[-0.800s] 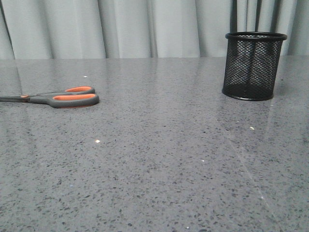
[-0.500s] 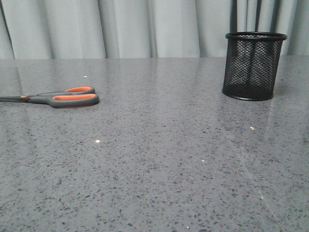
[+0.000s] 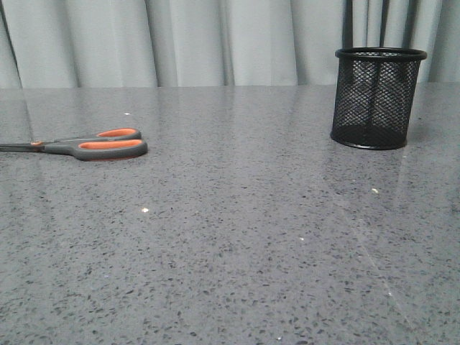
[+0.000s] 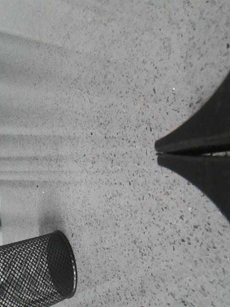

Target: Put scissors into bucket

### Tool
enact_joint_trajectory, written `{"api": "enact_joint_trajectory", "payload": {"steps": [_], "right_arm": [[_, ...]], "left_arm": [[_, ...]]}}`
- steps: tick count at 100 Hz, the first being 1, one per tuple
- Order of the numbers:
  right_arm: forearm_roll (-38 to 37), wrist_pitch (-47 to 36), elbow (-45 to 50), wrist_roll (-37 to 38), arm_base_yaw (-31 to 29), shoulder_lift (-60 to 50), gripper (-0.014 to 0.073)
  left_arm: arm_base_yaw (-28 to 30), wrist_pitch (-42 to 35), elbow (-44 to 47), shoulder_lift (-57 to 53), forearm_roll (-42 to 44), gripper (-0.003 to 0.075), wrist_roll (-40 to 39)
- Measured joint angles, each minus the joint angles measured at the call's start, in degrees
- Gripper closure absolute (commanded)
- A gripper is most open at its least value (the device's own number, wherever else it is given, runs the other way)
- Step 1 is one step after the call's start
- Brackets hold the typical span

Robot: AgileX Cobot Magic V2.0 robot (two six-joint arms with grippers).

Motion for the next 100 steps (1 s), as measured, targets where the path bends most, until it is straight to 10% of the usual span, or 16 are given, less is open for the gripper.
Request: {"api": "enact_joint_trajectory", "payload": {"steps": [29,53,100], "right_arm": [[1.26,-6.6,0.0,0.0,0.0,0.0,0.0661],[26.29,-20.8,0.0,1.28,0.0,0.0,0.066],[27.17,2.13,-17.87,-6.27,0.74,5.07,0.0661]], "left_arm": [[0.0,-9.78,0.0,0.0,-23.6,0.074,0.0],[0.0,-17.93,0.0,0.0,-56.55,0.074,-0.11],[0.0,5.66,-16.77,7.8,-38.54,0.0739,10.91]]}}
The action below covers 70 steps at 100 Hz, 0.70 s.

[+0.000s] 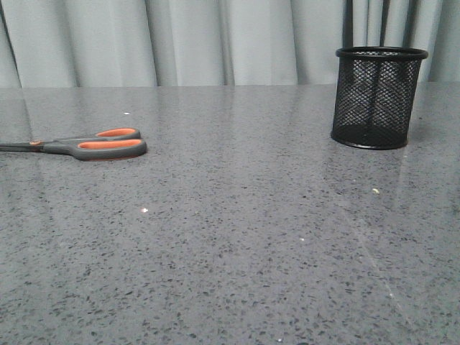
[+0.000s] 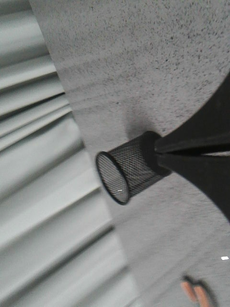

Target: Put scissors into bucket

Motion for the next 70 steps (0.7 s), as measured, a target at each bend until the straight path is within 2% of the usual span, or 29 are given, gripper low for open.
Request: {"api": "enact_joint_trajectory", "payload": {"steps": [15,22,32,46,53,56,70], "right_arm": [[-0.66,11.46,-7.72,-4.62,0.13,5.87,0.0661],[-0.82,16.37,-10.24,-5.9,0.13,8.34,0.0661],[-1.02,21.8,-12.71,-8.93,0.13,10.82,0.066],[-1.1,24.16,-14.32,-13.36,0.13,11.8,0.0622],[-0.77,24.64,-14.97,-14.75,0.13,11.8,0.0534],[-0.68,24.89,-15.32,-15.05,0.13,11.8,0.0471],[-0.41,25.04,-16.15,-15.55,0.13,11.8,0.0183]], "left_arm": [[0.0,7.86,-8.27,10.62,2.94,0.0735,9.41],[0.0,11.44,-12.27,15.88,3.38,0.0707,14.57],[0.0,15.96,-17.99,23.29,3.93,0.0622,21.17],[-0.66,20.69,-25.86,33.37,6.64,0.0456,29.37],[-2.28,22.82,-29.77,38.15,10.44,0.0378,32.1],[-3.06,23.79,-31.74,40.41,12.52,0.0356,32.86],[-7.84,27.02,-39.19,49.4,25.74,0.0349,33.91]]}}
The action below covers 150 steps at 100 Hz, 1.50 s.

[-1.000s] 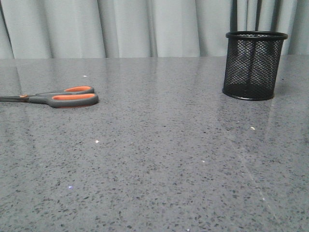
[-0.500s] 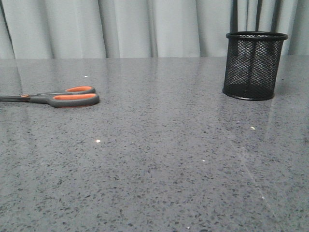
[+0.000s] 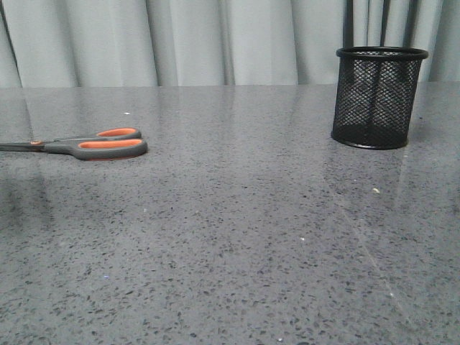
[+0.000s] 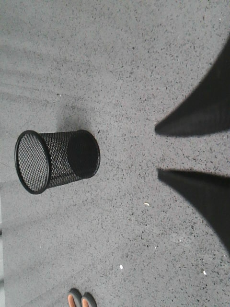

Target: Put scissors into bucket

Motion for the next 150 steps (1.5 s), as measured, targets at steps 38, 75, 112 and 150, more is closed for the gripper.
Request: {"api": "enact_joint_trajectory", "payload": {"steps": [38,75,112,150], "right_arm": [[4.32,-1.07,0.0,-0.12,0.0,0.04,0.0093],[5.02,-1.4,0.0,-0.12,0.0,0.04,0.0093],[5.74,-3.43,0.0,-0.12,3.17,0.04,0.0093],[6.2,-2.7,0.0,-0.12,3.17,0.04,0.0093]], "left_arm": [[-7.67,1.97,-14.29,21.48,16.17,0.0349,3.61],[-7.01,5.17,-21.05,32.29,20.71,0.0353,10.81],[5.72,13.63,-24.61,34.81,3.91,0.035,27.62],[6.46,14.19,-25.09,41.57,0.32,0.0341,31.63]]}}
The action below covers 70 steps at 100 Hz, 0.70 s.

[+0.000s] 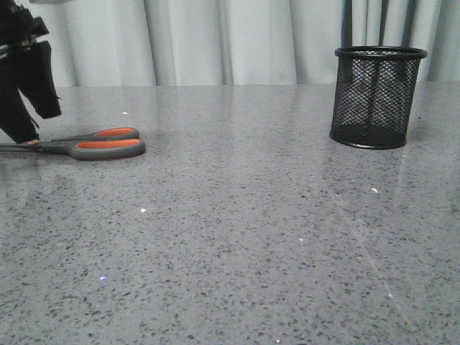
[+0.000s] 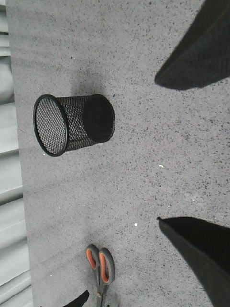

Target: Put scissors into bucket

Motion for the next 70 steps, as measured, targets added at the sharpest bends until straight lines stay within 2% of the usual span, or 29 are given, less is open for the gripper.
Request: {"api": "enact_joint_trajectory", "payload": {"steps": [70], "right_arm": [[0.37,1.55,0.0,0.0,0.0,0.0,0.0093]], "left_arm": [[0.0,-2.55,-1.57,5.08,0.04,0.0343,0.2]]}}
